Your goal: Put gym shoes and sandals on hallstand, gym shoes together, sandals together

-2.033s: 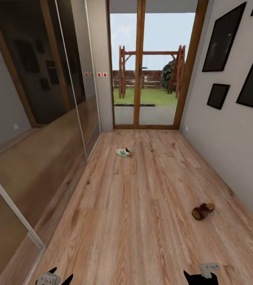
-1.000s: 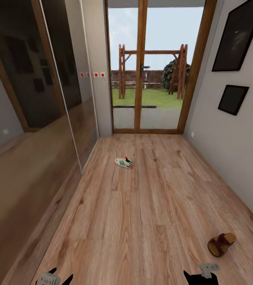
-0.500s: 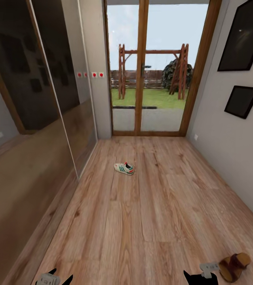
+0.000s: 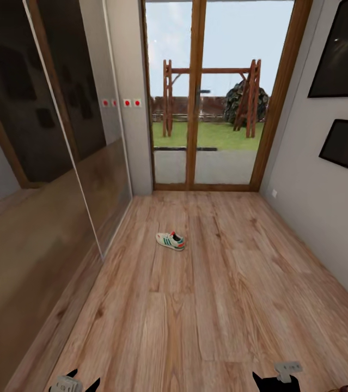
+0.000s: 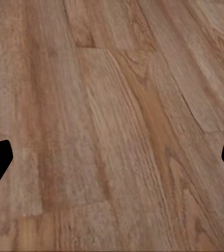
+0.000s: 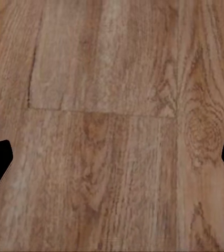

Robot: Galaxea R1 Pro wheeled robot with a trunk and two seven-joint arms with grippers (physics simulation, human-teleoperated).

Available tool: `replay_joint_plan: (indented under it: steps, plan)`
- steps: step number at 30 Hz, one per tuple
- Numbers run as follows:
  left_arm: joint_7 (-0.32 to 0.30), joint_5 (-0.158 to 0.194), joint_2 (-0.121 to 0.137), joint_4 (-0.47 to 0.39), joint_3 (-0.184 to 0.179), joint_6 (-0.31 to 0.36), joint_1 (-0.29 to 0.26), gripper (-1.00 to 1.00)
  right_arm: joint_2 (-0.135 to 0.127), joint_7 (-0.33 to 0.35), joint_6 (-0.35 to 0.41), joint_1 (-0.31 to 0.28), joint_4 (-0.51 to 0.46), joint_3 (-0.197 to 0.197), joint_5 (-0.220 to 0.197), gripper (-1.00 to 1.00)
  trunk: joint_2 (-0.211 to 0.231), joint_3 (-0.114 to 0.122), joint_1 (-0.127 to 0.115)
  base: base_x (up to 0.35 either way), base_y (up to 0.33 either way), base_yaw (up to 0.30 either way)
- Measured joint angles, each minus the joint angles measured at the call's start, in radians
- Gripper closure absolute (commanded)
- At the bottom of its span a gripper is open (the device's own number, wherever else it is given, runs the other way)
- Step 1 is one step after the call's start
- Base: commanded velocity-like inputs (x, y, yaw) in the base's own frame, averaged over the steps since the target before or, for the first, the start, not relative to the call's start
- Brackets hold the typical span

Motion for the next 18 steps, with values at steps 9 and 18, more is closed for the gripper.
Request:
replay_joint_plan:
  steps: [9,18]
  plan:
    - [0.0,0.0,0.0,0.0,0.0,0.0,0.0,-1.0,0.0,0.0,0.0,0.0,0.0,0.0,0.0,-1.0,0.0,0.0,0.0,0.337,0.0,0.0]
    - [0.0,0.0,0.0,0.0,0.0,0.0,0.0,-1.0,0.0,0.0,0.0,0.0,0.0,0.0,0.0,-1.0,0.0,0.0,0.0,0.337,0.0,0.0]
